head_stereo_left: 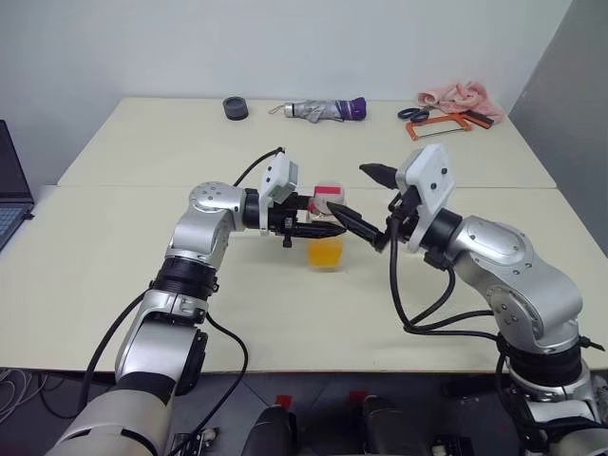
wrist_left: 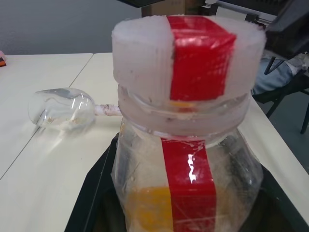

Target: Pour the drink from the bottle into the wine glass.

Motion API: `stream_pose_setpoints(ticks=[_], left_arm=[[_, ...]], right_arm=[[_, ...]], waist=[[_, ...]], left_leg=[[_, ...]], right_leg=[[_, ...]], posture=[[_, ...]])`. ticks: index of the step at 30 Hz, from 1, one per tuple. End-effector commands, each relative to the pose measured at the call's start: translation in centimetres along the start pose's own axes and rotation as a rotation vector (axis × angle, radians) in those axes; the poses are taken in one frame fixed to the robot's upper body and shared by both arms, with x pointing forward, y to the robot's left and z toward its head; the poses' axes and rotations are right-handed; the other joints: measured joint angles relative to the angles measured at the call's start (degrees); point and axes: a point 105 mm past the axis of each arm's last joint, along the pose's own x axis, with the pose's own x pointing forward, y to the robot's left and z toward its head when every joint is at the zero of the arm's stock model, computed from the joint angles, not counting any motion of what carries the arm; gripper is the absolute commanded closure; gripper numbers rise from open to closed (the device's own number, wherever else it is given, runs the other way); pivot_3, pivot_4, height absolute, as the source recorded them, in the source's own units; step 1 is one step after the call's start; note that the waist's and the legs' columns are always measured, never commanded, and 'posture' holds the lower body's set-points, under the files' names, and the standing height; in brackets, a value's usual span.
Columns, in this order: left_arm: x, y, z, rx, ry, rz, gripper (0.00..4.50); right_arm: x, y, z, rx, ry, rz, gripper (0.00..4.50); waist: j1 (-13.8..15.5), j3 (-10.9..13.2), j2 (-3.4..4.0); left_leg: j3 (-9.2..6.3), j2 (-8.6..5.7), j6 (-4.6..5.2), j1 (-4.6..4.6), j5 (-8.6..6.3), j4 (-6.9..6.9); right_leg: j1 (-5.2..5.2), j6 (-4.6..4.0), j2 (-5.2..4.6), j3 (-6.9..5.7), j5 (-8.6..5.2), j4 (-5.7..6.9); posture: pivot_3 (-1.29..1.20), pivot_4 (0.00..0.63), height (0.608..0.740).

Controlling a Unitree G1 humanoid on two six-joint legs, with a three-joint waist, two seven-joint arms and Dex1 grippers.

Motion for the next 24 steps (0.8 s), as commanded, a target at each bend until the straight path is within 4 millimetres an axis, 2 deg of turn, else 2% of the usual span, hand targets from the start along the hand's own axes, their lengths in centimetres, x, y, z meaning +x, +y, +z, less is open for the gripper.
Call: stream_pose_setpoints(ticks=[1, 9, 14, 24], left_arm=[[-0.4, 0.1, 1.4, 0.048, -0.032, 0.000, 2.68], [-0.4, 0.1, 1.3, 0.047, -0.034, -0.001, 2.68], [-0.3, 0.0, 1.4, 0.049, -0.035, -0.006, 2.68], [-0.1, -0.1, 1.7, 0.060, -0.037, -0.013, 2.68]], right_arm=[[-0.8, -0.3, 1.0, -0.005, -0.031, -0.003, 0.21], [-1.5, 0.7, 2.2, 0.102, -0.068, 0.109, 0.21], [-0.6, 0.7, 1.6, 0.094, -0.040, 0.120, 0.21], [0.1, 0.8, 1.6, 0.078, -0.055, 0.167, 0.21]], waist=[[0.00, 0.00, 0.00], [0.02, 0.00, 0.00], [0.00, 0.00, 0.00], [0.00, 0.00, 0.00]], left_leg=[[0.00, 0.00, 0.00, 0.00, 0.00, 0.00], [0.00, 0.01, 0.01, 0.00, 0.00, 0.00], [0.00, 0.01, 0.01, 0.00, -0.01, 0.00], [0.00, 0.01, 0.01, 0.00, -0.01, 0.00]], right_leg=[[0.00, 0.00, 0.00, 0.00, 0.00, 0.00], [0.00, 0.00, 0.01, 0.00, 0.00, 0.00], [0.00, 0.00, 0.01, 0.00, 0.00, 0.00], [0.00, 0.00, 0.00, 0.00, 0.00, 0.00]], posture=[[0.00, 0.150, 0.740], [0.00, 0.150, 0.740], [0.00, 0.150, 0.740], [0.00, 0.150, 0.740]])
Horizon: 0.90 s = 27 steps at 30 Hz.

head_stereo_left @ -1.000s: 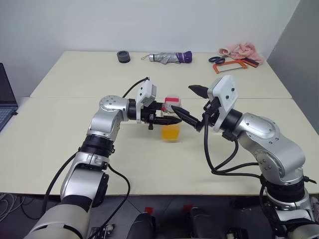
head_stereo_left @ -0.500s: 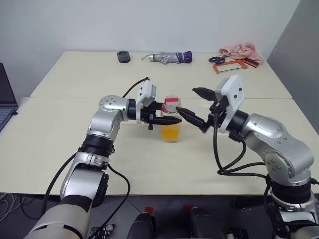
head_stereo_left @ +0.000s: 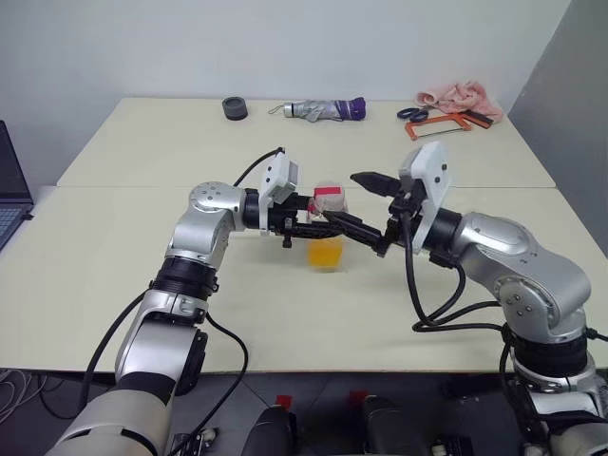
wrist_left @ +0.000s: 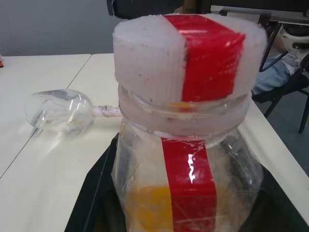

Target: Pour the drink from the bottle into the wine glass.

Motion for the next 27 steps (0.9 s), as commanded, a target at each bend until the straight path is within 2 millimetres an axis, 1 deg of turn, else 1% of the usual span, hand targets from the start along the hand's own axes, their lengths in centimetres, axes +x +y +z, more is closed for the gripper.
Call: stream_pose_setpoints(ticks=[1, 12, 20, 27], left_arm=[[-0.1, 0.0, 1.6, 0.057, -0.036, -0.006, 2.68], [-0.1, -0.2, 1.7, 0.063, -0.043, -0.012, 2.68], [0.2, -0.3, 1.7, 0.060, -0.045, -0.022, 2.68], [0.4, -0.3, 1.7, 0.061, -0.045, -0.028, 2.68]], right_arm=[[0.0, 0.3, 1.2, -0.042, -0.049, 0.028, 0.21], [0.1, 0.2, 0.9, -0.031, -0.050, 0.075, 0.21], [0.9, 0.5, 0.8, -0.028, -0.042, 0.113, 0.21], [1.7, -0.1, 1.0, -0.026, -0.044, 0.100, 0.21]], waist=[[0.00, 0.00, 0.00], [0.01, 0.00, 0.00], [0.00, 0.00, 0.00], [-0.01, 0.00, 0.00]], left_leg=[[0.00, 0.00, 0.00, 0.00, 0.00, 0.00], [0.00, 0.00, 0.00, 0.00, 0.00, 0.00], [-0.01, 0.01, 0.00, 0.00, 0.00, 0.00], [0.00, 0.01, 0.00, 0.00, 0.00, 0.00]], right_leg=[[0.00, 0.00, 0.00, 0.00, 0.00, 0.00], [0.00, 0.00, 0.00, 0.00, 0.00, 0.00], [0.00, 0.00, 0.00, 0.00, 0.00, 0.00], [0.00, 0.00, -0.01, 0.00, 0.00, 0.00]], posture=[[0.00, 0.150, 0.740], [0.00, 0.150, 0.740], [0.00, 0.150, 0.740], [0.00, 0.150, 0.740]])
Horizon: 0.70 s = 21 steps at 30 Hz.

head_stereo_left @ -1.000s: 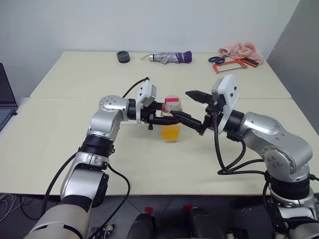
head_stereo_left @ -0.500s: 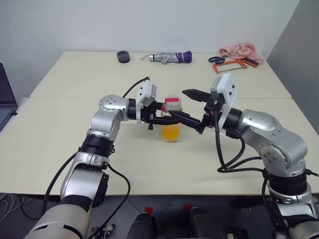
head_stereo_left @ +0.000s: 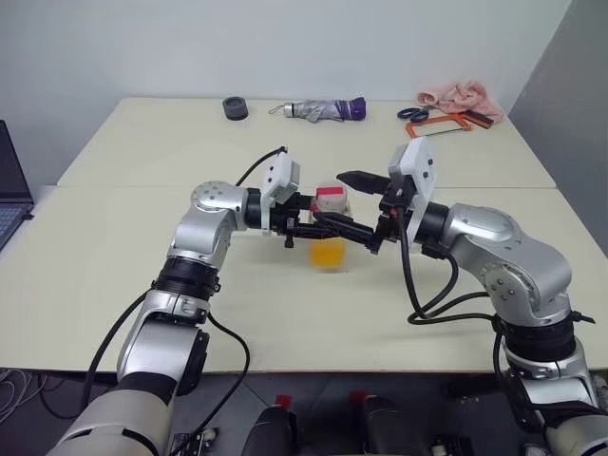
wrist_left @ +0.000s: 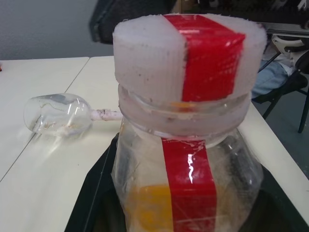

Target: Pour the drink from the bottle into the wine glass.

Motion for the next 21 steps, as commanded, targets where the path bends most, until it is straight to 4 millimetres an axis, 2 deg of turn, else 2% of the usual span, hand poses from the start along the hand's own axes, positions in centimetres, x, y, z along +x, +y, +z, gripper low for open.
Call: stream_pose_setpoints(ticks=[1, 5, 6, 7, 12, 13, 17, 21], left_arm=[[0.10, -0.17, 1.43, 0.054, -0.036, -0.017, 2.68], [0.17, -0.19, 1.38, 0.054, -0.037, -0.018, 2.68], [0.18, -0.19, 1.36, 0.054, -0.038, -0.018, 2.68], [0.18, -0.20, 1.35, 0.053, -0.038, -0.018, 2.68], [0.19, -0.26, 1.26, 0.051, -0.038, -0.017, 2.68], [0.19, -0.26, 1.26, 0.051, -0.039, -0.017, 2.68], [0.19, -0.33, 1.24, 0.049, -0.041, -0.016, 2.68], [0.15, -0.43, 1.11, 0.044, -0.043, -0.013, 2.68]], right_arm=[[0.49, 0.04, 1.46, -0.046, -0.043, 0.018, 0.21], [0.71, -0.11, 1.45, -0.051, -0.040, 0.019, 0.21], [0.74, -0.12, 1.44, -0.052, -0.041, 0.019, 0.58], [0.76, -0.13, 1.45, -0.051, -0.042, 0.018, 0.76], [0.83, 0.31, 1.40, -0.062, -0.045, 0.033, 2.53], [0.82, 0.43, 1.38, -0.069, -0.045, 0.036, 2.66], [0.62, 0.53, 1.50, -0.126, -0.053, 0.019, 2.65], [0.29, 0.14, 2.24, -0.266, -0.096, -0.060, 2.67]], waist=[[0.00, 0.00, 0.00], [-0.01, 0.00, 0.00], [-0.01, 0.00, 0.00], [-0.01, 0.00, 0.00], [-0.01, 0.00, 0.00], [-0.01, 0.00, 0.00], [-0.01, 0.00, 0.00], [-0.01, 0.00, 0.00]], left_leg=[[0.01, 0.00, 0.00, 0.00, 0.00, 0.00], [-0.01, 0.00, 0.00, 0.00, 0.00, 0.00], [0.00, 0.00, 0.00, 0.00, 0.00, 0.00], [0.00, 0.00, 0.00, 0.00, 0.00, 0.00], [0.00, 0.01, 0.00, 0.00, 0.00, 0.00], [0.00, 0.01, -0.01, 0.00, 0.00, 0.00], [-0.01, 0.01, 0.00, 0.00, 0.00, 0.00], [0.01, 0.00, 0.00, 0.00, 0.00, 0.00]], right_leg=[[0.00, 0.00, 0.00, 0.01, 0.00, 0.00], [0.00, 0.00, 0.00, -0.01, 0.00, 0.00], [0.00, 0.00, 0.00, 0.00, 0.00, 0.00], [0.00, 0.00, 0.00, 0.00, 0.00, 0.00], [0.00, 0.00, 0.00, 0.00, 0.00, 0.00], [0.00, 0.00, 0.00, 0.00, 0.00, 0.00], [0.00, 0.00, 0.00, 0.00, 0.00, 0.00], [-0.01, 0.00, -0.01, 0.02, 0.00, 0.01]], posture=[[0.00, 0.150, 0.740], [0.00, 0.150, 0.740], [0.00, 0.150, 0.740], [0.00, 0.150, 0.740], [0.00, 0.150, 0.740], [0.00, 0.150, 0.740], [0.00, 0.150, 0.740], [0.00, 0.150, 0.740]])
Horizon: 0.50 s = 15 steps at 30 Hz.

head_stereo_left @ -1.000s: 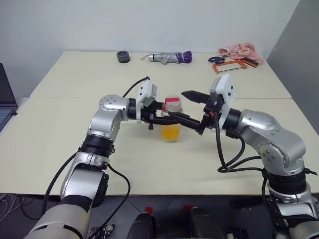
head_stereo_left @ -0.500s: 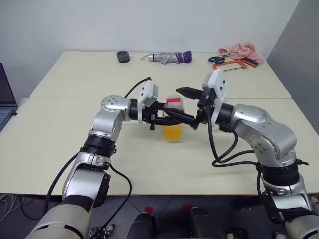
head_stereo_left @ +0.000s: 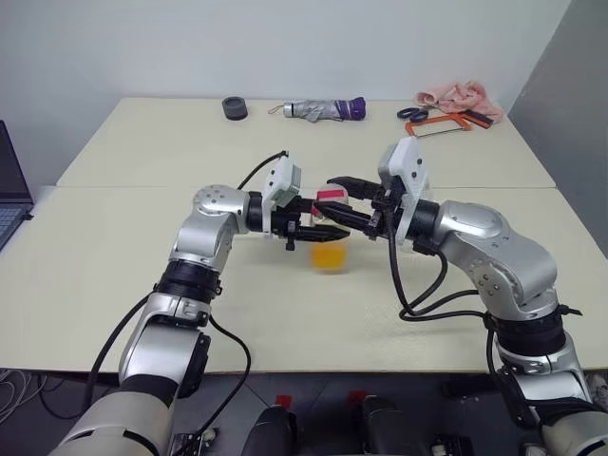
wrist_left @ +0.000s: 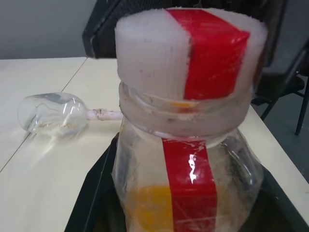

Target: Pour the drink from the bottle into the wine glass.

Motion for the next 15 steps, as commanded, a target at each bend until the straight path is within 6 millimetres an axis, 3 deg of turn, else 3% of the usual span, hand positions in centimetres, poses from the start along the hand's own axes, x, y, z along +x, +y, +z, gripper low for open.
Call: stream_pose_setpoints(ticks=[1, 5, 10, 15], left_arm=[[0.0, -0.2, 1.6, 0.059, -0.038, -0.013, 2.68], [0.0, -0.3, 1.4, 0.051, -0.040, -0.006, 2.68], [-0.5, -0.2, 1.2, 0.039, -0.042, 0.022, 2.68], [-1.2, -0.1, 1.1, 0.031, -0.041, 0.054, 2.68]], right_arm=[[-0.5, 0.0, 1.9, -0.180, -0.070, -0.053, 2.72], [-1.0, 0.3, 2.1, -0.204, -0.105, -0.065, 2.76], [-4.5, -1.4, 2.1, -0.053, -0.120, -0.187, 2.76], [-10.6, -3.8, -3.0, 0.006, 0.067, -0.421, 2.76]], waist=[[0.01, 0.00, -0.01], [0.00, 0.00, 0.00], [0.12, 0.00, -0.01], [0.93, -0.01, -0.01]], left_leg=[[-0.01, 0.00, 0.00, 0.00, 0.00, 0.00], [0.00, 0.00, -0.01, 0.00, 0.00, 0.00], [-0.04, 0.06, -0.02, -0.02, 0.01, 0.01], [-0.02, -0.01, 0.01, -0.01, -0.01, 0.01]], right_leg=[[0.00, 0.00, 0.01, -0.03, 0.00, -0.01], [0.00, 0.00, 0.01, -0.01, 0.00, 0.00], [0.01, 0.00, -0.04, -0.03, 0.00, 0.00], [0.08, 0.00, -0.06, -0.03, 0.00, -0.04]], posture=[[0.00, 0.150, 0.740], [0.00, 0.150, 0.740], [0.00, 0.150, 0.740], [0.00, 0.150, 0.740]])
